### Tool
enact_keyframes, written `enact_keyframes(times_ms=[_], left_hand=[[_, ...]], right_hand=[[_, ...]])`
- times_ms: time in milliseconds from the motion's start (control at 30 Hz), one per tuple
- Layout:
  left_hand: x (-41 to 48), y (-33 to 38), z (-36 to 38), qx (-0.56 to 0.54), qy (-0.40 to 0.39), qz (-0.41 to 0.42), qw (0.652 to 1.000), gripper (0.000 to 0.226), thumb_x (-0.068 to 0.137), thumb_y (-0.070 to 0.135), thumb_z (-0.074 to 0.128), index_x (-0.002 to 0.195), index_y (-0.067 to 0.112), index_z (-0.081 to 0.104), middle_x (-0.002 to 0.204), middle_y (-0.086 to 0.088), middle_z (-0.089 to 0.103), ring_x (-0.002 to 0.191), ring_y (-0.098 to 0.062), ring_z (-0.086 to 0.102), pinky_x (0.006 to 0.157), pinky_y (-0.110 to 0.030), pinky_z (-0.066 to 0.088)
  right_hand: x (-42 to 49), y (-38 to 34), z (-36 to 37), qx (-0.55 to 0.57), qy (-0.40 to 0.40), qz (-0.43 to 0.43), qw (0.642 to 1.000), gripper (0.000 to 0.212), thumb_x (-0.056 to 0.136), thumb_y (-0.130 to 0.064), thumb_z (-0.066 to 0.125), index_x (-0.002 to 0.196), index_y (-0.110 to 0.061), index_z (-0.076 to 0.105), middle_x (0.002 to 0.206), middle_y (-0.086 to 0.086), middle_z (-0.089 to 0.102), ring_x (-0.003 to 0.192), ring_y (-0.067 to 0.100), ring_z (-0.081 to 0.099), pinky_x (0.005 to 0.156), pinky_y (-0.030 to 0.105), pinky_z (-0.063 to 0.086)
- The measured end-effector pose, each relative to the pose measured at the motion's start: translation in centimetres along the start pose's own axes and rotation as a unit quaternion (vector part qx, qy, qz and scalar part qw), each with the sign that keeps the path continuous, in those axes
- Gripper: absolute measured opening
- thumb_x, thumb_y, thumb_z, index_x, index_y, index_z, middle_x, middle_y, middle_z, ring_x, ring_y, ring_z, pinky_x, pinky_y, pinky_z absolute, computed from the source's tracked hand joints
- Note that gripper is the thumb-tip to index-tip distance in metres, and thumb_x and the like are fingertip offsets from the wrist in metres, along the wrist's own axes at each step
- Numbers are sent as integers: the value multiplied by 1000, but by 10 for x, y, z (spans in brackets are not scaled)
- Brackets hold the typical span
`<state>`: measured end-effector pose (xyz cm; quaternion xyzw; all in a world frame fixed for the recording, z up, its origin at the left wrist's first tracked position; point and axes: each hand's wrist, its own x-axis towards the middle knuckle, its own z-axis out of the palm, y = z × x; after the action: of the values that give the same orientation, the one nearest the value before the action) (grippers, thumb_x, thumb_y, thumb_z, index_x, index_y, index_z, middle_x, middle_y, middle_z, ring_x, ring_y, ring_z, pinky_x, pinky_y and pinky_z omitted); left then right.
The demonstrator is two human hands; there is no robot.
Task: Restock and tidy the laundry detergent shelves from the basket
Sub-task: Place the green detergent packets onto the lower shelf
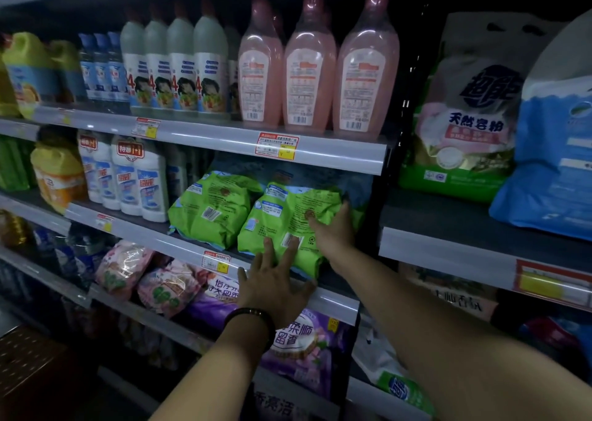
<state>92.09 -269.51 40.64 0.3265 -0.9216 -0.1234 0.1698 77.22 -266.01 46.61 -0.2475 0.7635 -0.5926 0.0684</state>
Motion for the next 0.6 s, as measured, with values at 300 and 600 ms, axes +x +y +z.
enact_keyframes(times_ms=[300, 600], left_hand=[[7, -5, -14, 81, 26, 4, 996, 82, 91, 74, 32, 163, 53, 1, 172, -17, 18, 151, -44, 29, 125, -63, 18], [52, -7, 5, 69, 50, 33, 996, 66, 111, 51, 17, 167, 36, -15, 176, 0, -21, 164, -33, -9, 127, -66, 8]], right_hand=[[-51, 27, -4, -137, 10, -84, 987, 110, 97, -37, 74, 169, -28, -8, 168, 11, 39, 142, 38, 51, 111, 43, 46], [-55, 44, -7, -370, 29, -142, 918, 83, 106, -57, 43, 165, -42, -13, 161, 16, 46, 132, 40, 58, 98, 47, 51]])
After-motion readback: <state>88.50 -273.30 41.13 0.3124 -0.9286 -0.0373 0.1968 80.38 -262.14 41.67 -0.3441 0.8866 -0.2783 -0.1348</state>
